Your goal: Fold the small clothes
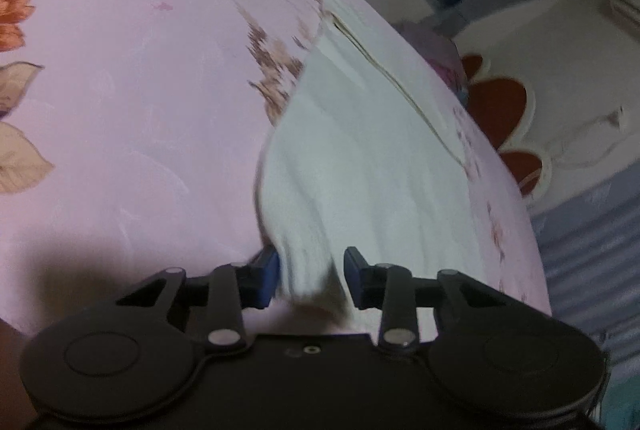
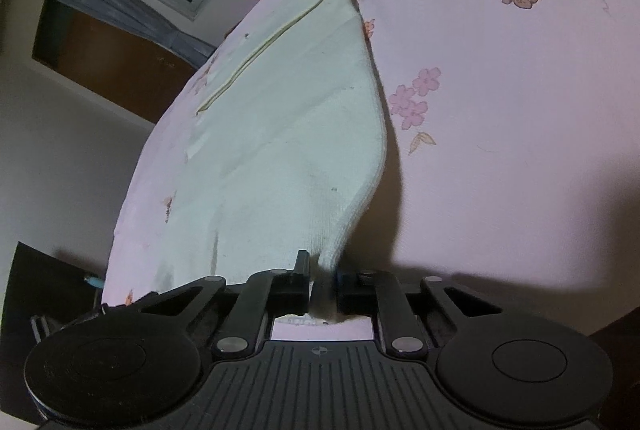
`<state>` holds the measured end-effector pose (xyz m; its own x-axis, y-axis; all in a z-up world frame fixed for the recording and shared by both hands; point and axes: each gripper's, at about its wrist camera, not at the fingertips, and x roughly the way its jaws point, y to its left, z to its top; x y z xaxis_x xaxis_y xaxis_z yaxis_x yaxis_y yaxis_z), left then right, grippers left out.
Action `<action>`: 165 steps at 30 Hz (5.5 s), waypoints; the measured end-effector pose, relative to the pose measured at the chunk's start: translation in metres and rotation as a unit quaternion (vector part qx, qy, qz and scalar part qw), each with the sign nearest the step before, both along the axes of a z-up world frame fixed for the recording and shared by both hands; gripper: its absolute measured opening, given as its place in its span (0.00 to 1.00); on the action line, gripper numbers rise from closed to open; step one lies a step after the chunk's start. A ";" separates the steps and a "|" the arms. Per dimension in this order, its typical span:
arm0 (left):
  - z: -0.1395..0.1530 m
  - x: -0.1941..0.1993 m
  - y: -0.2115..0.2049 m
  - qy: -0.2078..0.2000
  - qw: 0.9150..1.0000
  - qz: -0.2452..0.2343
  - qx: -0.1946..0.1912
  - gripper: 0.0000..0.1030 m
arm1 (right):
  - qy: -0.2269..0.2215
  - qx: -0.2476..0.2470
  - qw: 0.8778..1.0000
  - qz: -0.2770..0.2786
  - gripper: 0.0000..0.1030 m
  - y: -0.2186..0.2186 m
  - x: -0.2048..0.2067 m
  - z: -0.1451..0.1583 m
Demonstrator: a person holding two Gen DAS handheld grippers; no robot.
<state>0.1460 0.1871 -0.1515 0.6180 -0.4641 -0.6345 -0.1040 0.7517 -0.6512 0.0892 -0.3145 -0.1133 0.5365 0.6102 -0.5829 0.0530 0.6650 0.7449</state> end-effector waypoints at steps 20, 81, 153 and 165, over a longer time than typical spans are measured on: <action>0.038 0.009 0.005 -0.066 0.996 -0.015 0.051 0.04 | -0.073 0.016 0.997 -0.022 0.03 -0.017 0.014 0.027; 0.043 0.426 -0.068 -0.167 0.931 -0.145 0.289 0.01 | -0.128 -0.302 0.944 -0.029 0.02 0.021 0.441 0.015; 0.012 0.313 -0.169 -0.107 0.902 -0.148 0.391 0.99 | -0.145 -0.384 0.908 0.079 0.65 0.134 0.344 0.005; 0.023 0.252 -0.176 -0.085 0.913 -0.118 0.381 0.96 | -0.136 -0.356 0.920 0.090 0.65 0.149 0.271 0.014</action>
